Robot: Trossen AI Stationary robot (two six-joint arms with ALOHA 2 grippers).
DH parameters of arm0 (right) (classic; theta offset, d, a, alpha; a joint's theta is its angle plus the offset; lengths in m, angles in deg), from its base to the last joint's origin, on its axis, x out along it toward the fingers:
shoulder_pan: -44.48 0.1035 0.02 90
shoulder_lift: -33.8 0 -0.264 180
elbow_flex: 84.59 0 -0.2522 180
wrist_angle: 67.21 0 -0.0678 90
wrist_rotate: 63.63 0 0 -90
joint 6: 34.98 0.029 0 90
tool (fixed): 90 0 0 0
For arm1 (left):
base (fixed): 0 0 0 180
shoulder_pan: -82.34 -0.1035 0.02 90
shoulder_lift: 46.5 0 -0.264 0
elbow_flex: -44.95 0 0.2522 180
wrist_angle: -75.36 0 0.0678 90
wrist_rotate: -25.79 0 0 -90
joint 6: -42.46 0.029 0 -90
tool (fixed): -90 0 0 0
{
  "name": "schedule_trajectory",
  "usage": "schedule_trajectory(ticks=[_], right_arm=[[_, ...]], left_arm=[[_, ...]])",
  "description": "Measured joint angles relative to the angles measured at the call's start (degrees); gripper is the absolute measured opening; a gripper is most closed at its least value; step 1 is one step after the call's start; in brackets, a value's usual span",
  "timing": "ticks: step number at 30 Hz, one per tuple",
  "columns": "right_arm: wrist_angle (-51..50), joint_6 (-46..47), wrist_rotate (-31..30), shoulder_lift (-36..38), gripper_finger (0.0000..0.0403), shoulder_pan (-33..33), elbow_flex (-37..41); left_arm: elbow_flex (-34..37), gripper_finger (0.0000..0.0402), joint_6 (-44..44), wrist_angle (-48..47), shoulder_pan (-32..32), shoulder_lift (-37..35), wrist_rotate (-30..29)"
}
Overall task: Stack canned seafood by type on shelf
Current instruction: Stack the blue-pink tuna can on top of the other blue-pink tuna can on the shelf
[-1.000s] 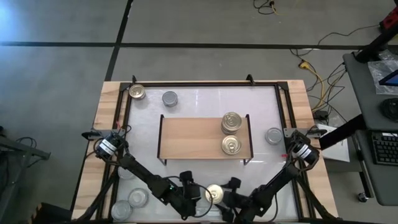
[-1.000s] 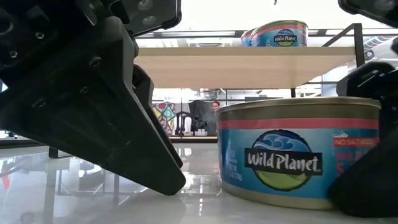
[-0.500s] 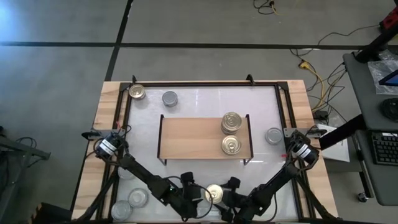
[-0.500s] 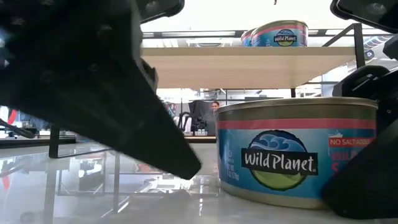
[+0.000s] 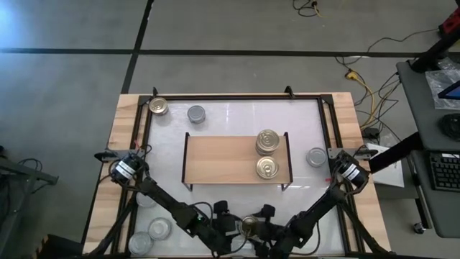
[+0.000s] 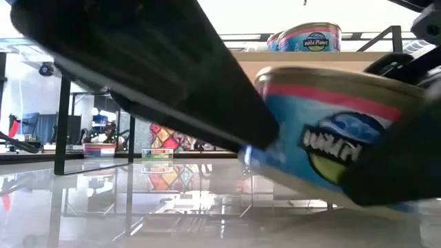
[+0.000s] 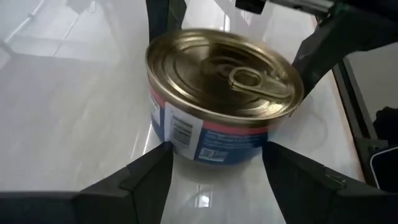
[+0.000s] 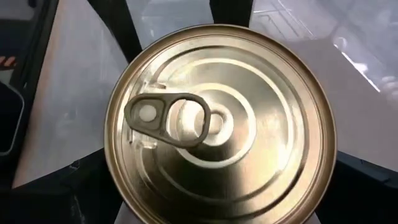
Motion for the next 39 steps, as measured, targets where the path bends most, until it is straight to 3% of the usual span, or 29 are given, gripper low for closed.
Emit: schedule_trajectory(ticks=[15, 22, 27, 33, 39], right_arm=[[1.01, -1.09, -0.56, -0.15, 0.0400, -0.28, 0.04], [0.89, -0.78, -0.78, -0.15, 0.0364, -0.28, 0.04], [0.82, -0.74, -0.45, 0.16, 0.0361, -0.25, 0.04], [-1.99, -0.82, 2.27, 5.85, 0.0361, 1.11, -0.08], [-11.32, -3.57, 2.34, 15.97, 0.0361, 3.47, -0.09]], left_arm=[[-0.15, 0.0233, 0.79, 3.83, -0.31, 2.84, -0.11], [-0.15, 0.0233, 2.81, 4.64, -0.33, 2.84, -1.52], [-0.13, 0.0233, 3.17, 2.94, -0.33, 2.65, -1.77], [-0.25, 0.0233, 3.74, -4.59, 1.56, -1.90, -3.42], [0.31, 0.0233, 5.17, -11.55, 2.82, -6.93, -3.71]])
